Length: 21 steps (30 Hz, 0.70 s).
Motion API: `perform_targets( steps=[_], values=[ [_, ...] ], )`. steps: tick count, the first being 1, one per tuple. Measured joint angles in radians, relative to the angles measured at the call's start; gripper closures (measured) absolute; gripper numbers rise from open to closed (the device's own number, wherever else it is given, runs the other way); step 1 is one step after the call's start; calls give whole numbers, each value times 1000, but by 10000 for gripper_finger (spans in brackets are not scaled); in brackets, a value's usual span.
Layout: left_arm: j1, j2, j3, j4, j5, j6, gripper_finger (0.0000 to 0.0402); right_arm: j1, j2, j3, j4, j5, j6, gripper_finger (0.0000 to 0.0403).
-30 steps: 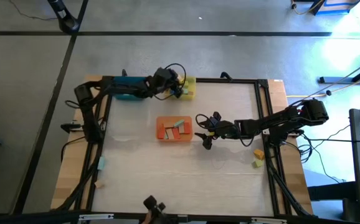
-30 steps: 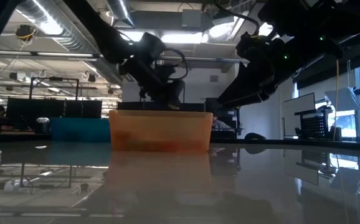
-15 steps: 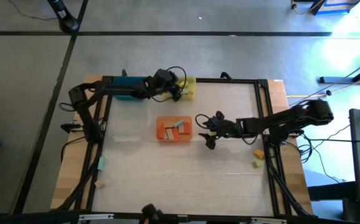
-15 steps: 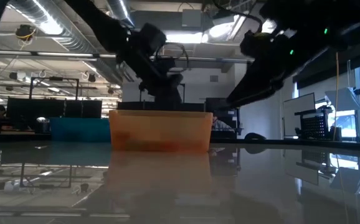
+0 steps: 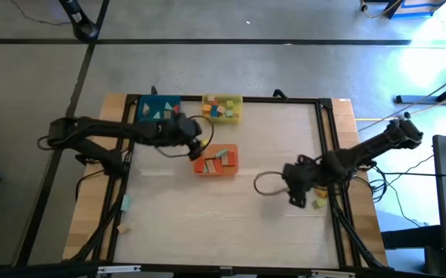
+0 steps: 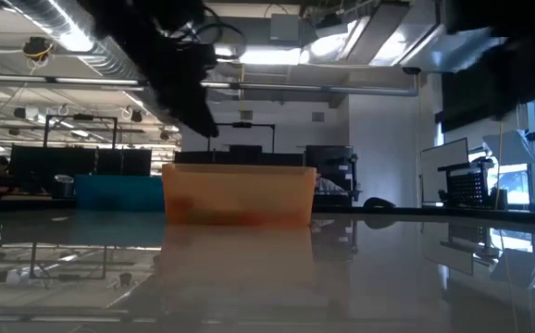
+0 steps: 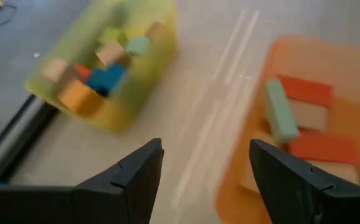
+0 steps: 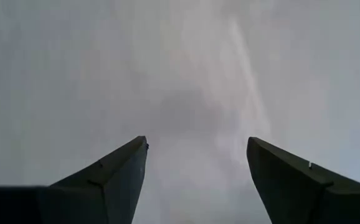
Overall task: Sort blocks by size
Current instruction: Put the light green square block into the yellow bin
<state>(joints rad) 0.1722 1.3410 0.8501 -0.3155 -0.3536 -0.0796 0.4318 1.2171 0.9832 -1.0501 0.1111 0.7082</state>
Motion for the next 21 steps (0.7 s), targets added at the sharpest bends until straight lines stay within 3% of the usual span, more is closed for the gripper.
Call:
perform_targets(
  steps=[5, 11, 21],
  values=[
    [-79, -74, -105, 50, -6, -90, 176, 164, 0, -28, -61, -99, 233, 127],
    [-132, -87, -124, 71, -7, -96, 176, 364, 14, -81, -58, -173, 380, 127],
    [-139, -87, -124, 94, -7, -81, 176, 499, 103, -151, -43, -131, 364, 127]
  ],
)
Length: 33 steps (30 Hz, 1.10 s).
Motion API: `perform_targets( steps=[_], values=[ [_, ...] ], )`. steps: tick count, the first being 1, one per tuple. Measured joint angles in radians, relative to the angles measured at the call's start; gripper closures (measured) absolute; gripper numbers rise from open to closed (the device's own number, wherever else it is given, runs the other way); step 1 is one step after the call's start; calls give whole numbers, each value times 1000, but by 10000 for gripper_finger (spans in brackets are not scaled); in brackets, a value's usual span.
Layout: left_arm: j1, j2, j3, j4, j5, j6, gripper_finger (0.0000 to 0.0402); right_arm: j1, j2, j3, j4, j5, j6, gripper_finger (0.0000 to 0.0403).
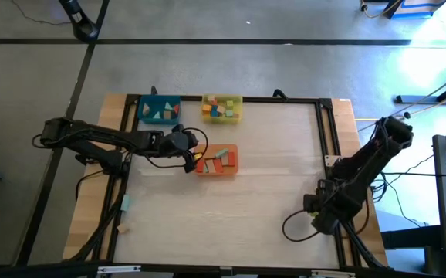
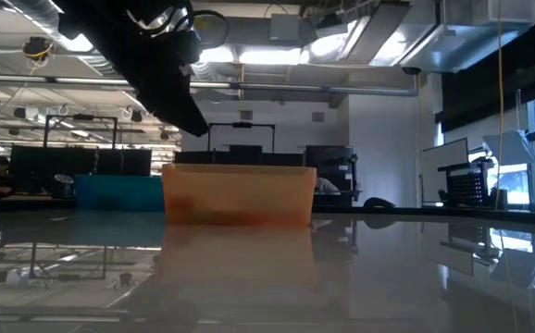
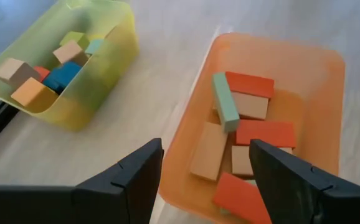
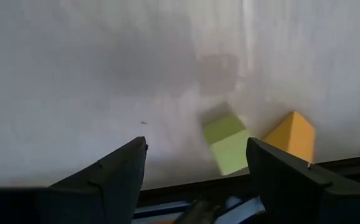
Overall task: Sort blocks by size
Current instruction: Put the light green square block into the yellow bin
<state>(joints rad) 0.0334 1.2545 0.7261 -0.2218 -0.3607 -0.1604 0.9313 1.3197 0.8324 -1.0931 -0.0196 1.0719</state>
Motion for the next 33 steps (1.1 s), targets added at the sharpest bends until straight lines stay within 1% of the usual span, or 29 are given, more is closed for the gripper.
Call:
perform_targets(
  steps=[6, 13, 18, 20, 22, 24, 29, 33],
  values=[
    [-1, 0, 0, 5, 0, 0, 176, -2, 55, -48, 0, -4, -81, 127],
    [0, 0, 0, 4, 0, 4, 176, -1, 108, -105, -5, -33, -112, 127],
    [0, 0, 1, 4, 0, 4, 176, -2, 119, -139, 57, -32, -136, 128],
    [0, 0, 1, 4, 0, 3, 176, -2, 119, -149, 74, -41, -146, 134],
    [0, 0, 1, 5, 0, 3, 176, -2, 119, -157, 73, -56, -155, 151],
    [0, 0, 1, 5, 0, 2, 176, -2, 119, -159, 72, -64, -157, 179],
    [-1, 1, 1, 34, 0, 1, 176, -3, 116, -157, 78, -26, -133, 273],
    [-1, 1, 1, 33, 1, 3, 176, -32, 117, -131, 92, -41, -134, 274]
  ],
)
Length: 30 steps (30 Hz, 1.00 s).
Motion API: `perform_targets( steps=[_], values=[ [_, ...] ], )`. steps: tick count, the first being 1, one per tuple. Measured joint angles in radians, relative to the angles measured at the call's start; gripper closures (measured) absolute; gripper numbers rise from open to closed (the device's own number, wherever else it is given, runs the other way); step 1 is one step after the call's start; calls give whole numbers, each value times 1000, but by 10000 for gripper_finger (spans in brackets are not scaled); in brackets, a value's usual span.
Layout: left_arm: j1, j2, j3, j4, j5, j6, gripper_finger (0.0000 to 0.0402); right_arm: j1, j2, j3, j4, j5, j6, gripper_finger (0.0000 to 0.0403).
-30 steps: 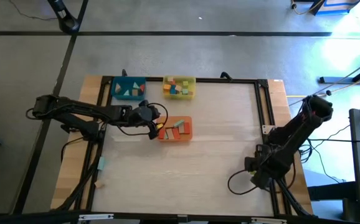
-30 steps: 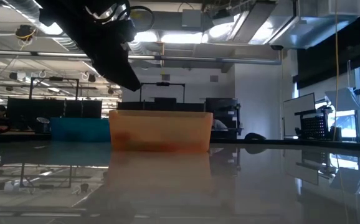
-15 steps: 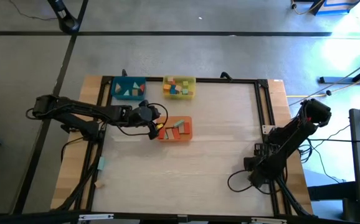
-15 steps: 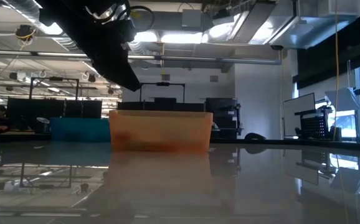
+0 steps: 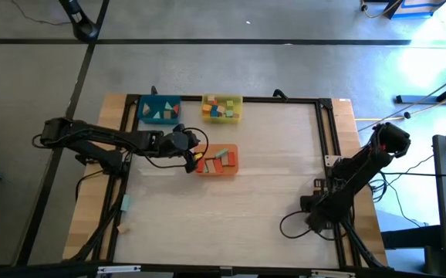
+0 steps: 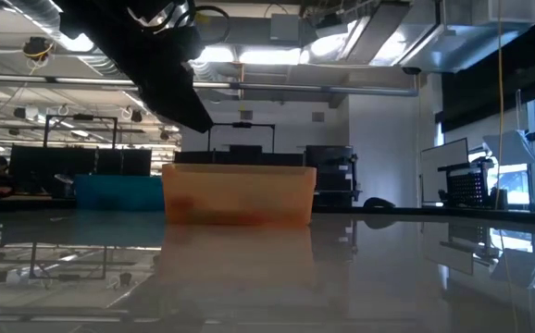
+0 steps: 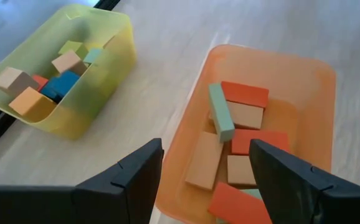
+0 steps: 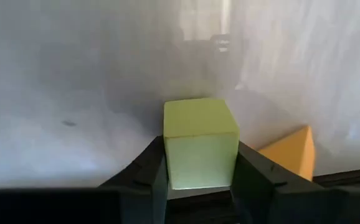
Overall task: Sort blocks by size
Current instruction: Put the light green square block into the yellow bin
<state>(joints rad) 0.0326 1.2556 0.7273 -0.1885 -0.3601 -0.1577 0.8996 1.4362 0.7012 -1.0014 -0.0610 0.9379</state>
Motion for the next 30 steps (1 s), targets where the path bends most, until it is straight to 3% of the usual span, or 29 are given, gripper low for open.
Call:
perform_targets(
  steps=[4, 12, 25, 30],
  values=[
    [-1, 0, 0, 0, 0, -4, 176, -63, -14, 72, 0, -11, -8, 274],
    [-2, 0, 0, 0, 0, -18, 176, -265, -50, 207, 46, 165, -107, 274],
    [-2, 0, 0, 17, 0, -15, 176, -694, -53, 205, 290, 487, -634, 274],
    [-2, 0, 0, 17, 0, -15, 176, -900, -53, 205, 468, 450, -827, 274]
  ],
)
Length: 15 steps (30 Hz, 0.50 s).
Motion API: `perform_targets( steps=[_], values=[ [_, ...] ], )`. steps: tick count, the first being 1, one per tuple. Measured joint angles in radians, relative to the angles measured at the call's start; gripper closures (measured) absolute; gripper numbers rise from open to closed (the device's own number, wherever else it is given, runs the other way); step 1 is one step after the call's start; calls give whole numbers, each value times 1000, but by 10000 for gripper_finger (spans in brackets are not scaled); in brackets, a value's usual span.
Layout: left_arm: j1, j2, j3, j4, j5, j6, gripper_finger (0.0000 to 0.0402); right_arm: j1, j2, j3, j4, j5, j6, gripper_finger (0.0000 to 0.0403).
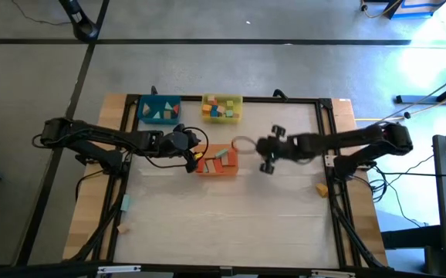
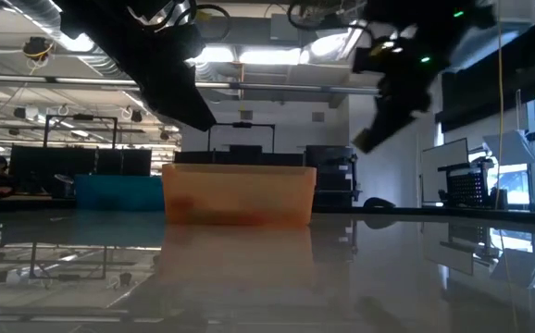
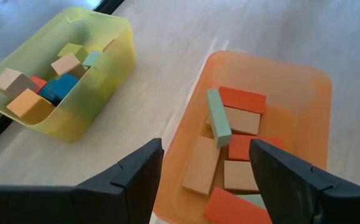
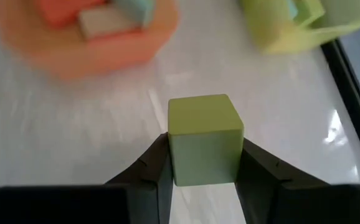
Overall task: Sort blocks by size
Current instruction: Put the light green square block into the yellow bin
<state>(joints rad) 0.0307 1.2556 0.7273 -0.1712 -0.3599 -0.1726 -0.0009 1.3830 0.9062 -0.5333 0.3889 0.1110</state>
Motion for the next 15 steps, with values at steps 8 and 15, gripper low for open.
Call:
perform_targets(
  steps=[8, 15],
  values=[
    [0, 0, 0, 11, 0, 0, 176, -259, 37, 0, 345, -201, -163, 274],
    [0, 0, 0, 14, 0, 4, 176, -394, 155, 0, 663, -341, -213, 274]
  ],
)
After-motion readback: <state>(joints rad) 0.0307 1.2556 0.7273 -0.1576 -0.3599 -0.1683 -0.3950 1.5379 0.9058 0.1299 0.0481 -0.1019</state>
